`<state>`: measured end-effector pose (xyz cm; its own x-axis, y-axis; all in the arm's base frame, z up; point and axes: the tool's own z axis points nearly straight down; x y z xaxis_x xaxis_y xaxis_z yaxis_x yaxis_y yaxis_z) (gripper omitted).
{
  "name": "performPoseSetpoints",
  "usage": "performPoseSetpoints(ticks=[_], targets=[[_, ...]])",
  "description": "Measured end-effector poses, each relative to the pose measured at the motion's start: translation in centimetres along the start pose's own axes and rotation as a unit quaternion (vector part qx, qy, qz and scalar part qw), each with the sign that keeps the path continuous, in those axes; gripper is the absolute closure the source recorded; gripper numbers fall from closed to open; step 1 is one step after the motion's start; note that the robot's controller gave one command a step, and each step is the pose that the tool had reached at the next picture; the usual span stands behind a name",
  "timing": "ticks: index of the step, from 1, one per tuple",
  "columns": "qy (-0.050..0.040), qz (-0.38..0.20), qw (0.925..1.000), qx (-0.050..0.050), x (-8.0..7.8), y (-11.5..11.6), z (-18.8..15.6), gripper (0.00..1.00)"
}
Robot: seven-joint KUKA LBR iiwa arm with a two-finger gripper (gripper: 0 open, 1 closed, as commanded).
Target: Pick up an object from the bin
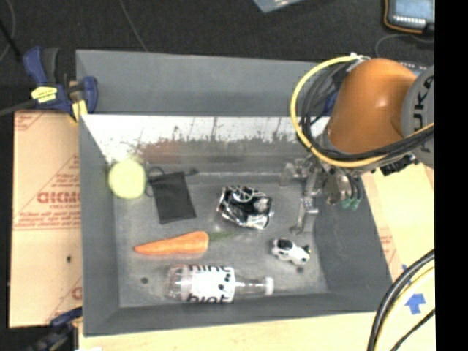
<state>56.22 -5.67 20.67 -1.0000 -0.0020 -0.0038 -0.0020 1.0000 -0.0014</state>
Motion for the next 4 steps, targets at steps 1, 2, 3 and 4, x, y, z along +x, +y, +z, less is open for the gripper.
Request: performPoseSetpoints(ticks=[1, 2, 3, 4], targets=[[0.0000, 0.000, 1.0000, 0.000, 0.0, 0.0, 0.0, 0.00], [-0.0036, 0.021, 0.9998, 0.000, -1.2, -0.2, 0.9, 0.00], [-0.0050, 0.055, 0.9985, 0.000, -4.5, 0.9, 6.6, 0.00], [-0.0003, 0.165, 0.9863, -0.001, -4.4, 1.1, 10.3, 0.00]])
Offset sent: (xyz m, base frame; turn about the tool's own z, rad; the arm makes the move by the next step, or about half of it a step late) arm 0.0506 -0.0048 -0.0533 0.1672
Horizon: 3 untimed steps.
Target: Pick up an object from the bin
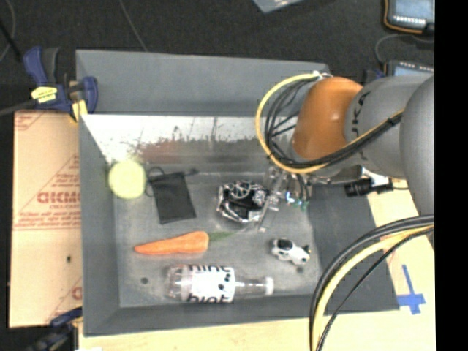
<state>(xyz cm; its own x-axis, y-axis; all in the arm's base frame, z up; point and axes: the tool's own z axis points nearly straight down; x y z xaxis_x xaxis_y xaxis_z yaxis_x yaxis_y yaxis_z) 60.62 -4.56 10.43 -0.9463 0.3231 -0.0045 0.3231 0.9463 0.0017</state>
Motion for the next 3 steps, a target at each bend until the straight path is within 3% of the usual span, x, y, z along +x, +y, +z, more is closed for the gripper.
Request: performPoseSetpoints(ticks=[1, 2, 3], targets=[[-0.0099, -0.265, 0.9642, 0.001, -4.0, 2.4, 2.4, 1.00], [-0.0085, -0.265, 0.9643, 0.000, -3.8, 2.4, 2.4, 1.00], [-0.0076, -0.271, 0.9627, 0.001, -3.7, 2.4, -2.6, 1.00]])
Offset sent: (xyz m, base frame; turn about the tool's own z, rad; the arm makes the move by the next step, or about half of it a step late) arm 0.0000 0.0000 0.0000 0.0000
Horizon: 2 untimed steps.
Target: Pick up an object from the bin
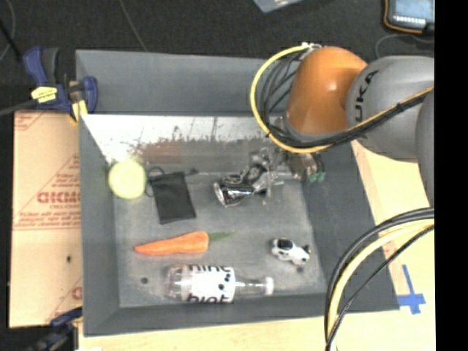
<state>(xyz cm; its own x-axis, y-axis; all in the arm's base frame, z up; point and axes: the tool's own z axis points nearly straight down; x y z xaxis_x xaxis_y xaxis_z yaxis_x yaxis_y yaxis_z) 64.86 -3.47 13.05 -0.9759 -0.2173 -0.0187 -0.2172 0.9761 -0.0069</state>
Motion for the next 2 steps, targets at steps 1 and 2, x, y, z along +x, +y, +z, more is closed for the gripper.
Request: performPoseSetpoints(ticks=[1, 2], targets=[[-0.0035, -0.013, 0.9999, 0.001, 0.0, 0.4, -4.6, 1.00], [-0.0048, -0.046, 0.9989, 0.002, 0.0, -0.3, -22.2, 1.00]])
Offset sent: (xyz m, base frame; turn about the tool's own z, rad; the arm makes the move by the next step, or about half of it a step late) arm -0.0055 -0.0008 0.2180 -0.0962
